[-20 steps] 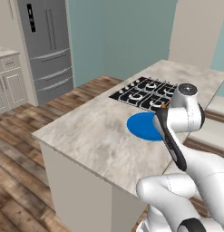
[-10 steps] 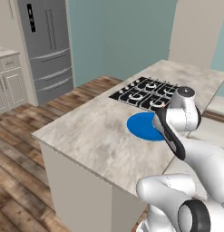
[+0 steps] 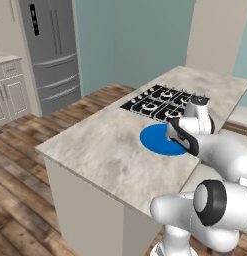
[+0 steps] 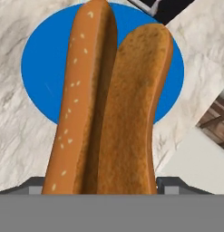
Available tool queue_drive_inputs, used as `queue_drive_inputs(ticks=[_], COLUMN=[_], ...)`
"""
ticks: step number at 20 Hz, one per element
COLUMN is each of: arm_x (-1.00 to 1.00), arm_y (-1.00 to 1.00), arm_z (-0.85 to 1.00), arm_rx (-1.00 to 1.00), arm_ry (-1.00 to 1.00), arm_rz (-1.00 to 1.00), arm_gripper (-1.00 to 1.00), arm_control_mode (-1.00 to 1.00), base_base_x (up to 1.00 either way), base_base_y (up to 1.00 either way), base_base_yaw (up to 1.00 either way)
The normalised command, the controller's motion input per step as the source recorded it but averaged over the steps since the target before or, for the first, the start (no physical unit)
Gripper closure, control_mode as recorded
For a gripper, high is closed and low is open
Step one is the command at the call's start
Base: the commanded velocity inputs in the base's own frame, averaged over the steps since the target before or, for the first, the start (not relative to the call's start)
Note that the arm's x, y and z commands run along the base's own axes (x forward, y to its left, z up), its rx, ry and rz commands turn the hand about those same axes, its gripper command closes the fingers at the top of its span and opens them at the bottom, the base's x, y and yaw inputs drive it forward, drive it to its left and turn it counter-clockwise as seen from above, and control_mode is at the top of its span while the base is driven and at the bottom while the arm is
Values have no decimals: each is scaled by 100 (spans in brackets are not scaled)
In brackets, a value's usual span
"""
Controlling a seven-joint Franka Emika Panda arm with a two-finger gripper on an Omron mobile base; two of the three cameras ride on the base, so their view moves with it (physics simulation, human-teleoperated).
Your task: Move the hot dog bun to the plate on the dining table and place the condiment next to that plate. Then navigate to the fridge and take the sausage and place it on the plate as well.
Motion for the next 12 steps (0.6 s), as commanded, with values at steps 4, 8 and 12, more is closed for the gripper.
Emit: queue_drive_inputs(ticks=[4,8,12], arm_x=[46,36,33], arm_y=[0,-1,-1], arm_z=[-28,-30,-22], arm_rx=[0,0,1], arm_ry=[11,8,4], arm_rz=[0,0,0], arm_gripper=[100,100,100], arm_control_mode=[-100,-100,-100], base_base_x=[0,0,0], base_base_y=[0,0,0], base_base_yaw=[0,0,0])
